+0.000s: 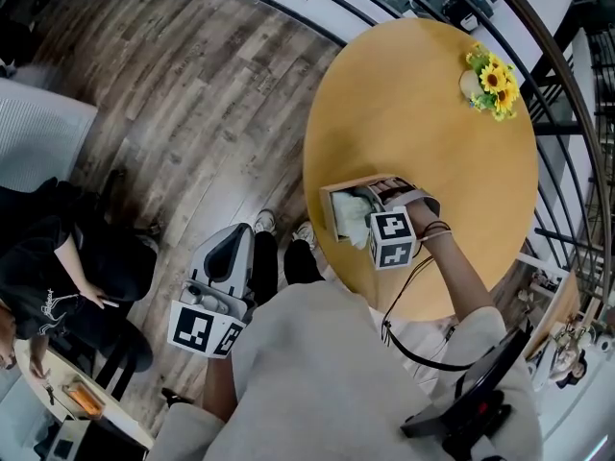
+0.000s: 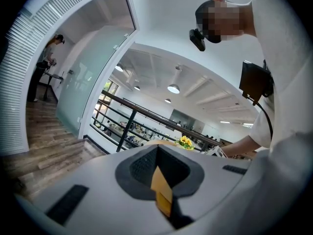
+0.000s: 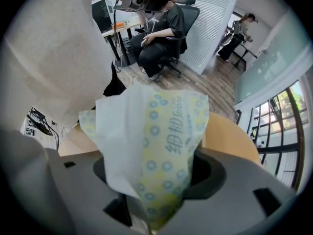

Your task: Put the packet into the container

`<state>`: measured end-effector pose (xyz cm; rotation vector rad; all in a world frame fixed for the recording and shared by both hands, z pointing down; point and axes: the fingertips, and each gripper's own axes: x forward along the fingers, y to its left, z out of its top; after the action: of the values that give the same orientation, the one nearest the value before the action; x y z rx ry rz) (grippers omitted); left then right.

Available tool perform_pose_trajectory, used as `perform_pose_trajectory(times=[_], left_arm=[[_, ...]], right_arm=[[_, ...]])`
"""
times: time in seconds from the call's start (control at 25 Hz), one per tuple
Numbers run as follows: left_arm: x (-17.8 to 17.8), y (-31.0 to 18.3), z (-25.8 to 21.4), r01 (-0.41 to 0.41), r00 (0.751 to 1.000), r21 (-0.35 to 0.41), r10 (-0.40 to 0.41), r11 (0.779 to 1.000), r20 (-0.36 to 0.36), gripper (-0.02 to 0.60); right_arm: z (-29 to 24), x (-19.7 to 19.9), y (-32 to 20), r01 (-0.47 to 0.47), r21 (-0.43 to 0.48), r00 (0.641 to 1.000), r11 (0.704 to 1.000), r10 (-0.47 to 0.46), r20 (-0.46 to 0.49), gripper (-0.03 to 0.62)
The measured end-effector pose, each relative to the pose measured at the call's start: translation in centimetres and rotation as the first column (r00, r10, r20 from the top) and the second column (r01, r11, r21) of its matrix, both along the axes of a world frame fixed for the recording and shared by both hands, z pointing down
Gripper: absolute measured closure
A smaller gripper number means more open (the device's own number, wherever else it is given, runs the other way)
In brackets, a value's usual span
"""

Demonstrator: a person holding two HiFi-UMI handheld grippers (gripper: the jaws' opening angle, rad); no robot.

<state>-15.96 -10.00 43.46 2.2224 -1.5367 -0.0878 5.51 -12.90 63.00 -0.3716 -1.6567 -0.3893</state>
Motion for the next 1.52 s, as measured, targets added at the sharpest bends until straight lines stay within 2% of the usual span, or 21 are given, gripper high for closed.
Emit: perform_pose_trajectory(times=[0.16,0.44,0.56,0.8,1.0,1.24,1.32,1.4,1.52], left_arm=[[0.5,0.1,0.1,-0.023,1.0,-0.006,0.023,1.0,0.006,0.577],[1.0,0.3,0.0,-0.032,1.0,-0.006,0.032,0.999,0.0,0.577],[1.0,0.3,0.0,-0.031,1.0,-0.006,0.031,0.999,-0.003,0.577],[1.4,0.4,-0.1,-0.037,0.999,0.001,0.037,0.999,-0.008,0.577],[1.7,0.4,-0.2,-0.047,0.999,0.005,0.047,0.999,-0.01,0.577],[3.4,-0.2,-0.9,-0.088,0.996,0.041,0.088,0.995,0.006,0.577],[3.7,-0.2,-1.2,-0.1,0.995,0.051,0.099,0.994,0.014,0.577],[3.9,0.0,-1.6,-0.104,0.994,0.058,0.103,0.993,0.019,0.577],[3.9,0.2,-2.1,-0.107,0.994,0.067,0.106,0.992,0.022,0.577]], right_arm=[[-0.7,0.0,-0.2,0.024,0.009,0.998,1.0,-0.024,-0.057,0.284],[-2.3,0.2,-0.5,-0.005,-0.013,0.998,1.0,0.004,-0.055,0.235],[-2.9,0.1,-0.6,-0.013,-0.016,0.999,1.0,0.012,-0.044,0.203],[-3.4,0.4,-0.7,-0.027,0.005,0.999,1.0,0.027,-0.02,0.204],[-4.8,0.1,-0.4,-0.079,-0.029,0.996,0.996,0.08,0.037,0.208],[-6.5,-1.4,-1.2,-0.17,0.022,0.965,0.985,0.161,0.206,0.371],[-7.0,-1.5,-1.4,-0.195,0.061,0.953,0.979,0.175,0.248,0.46],[-7.5,-1.5,-1.7,-0.214,0.098,0.943,0.972,0.179,0.281,0.577],[-8.2,-1.5,-1.5,-0.235,0.109,0.932,0.966,0.192,0.306,0.589]])
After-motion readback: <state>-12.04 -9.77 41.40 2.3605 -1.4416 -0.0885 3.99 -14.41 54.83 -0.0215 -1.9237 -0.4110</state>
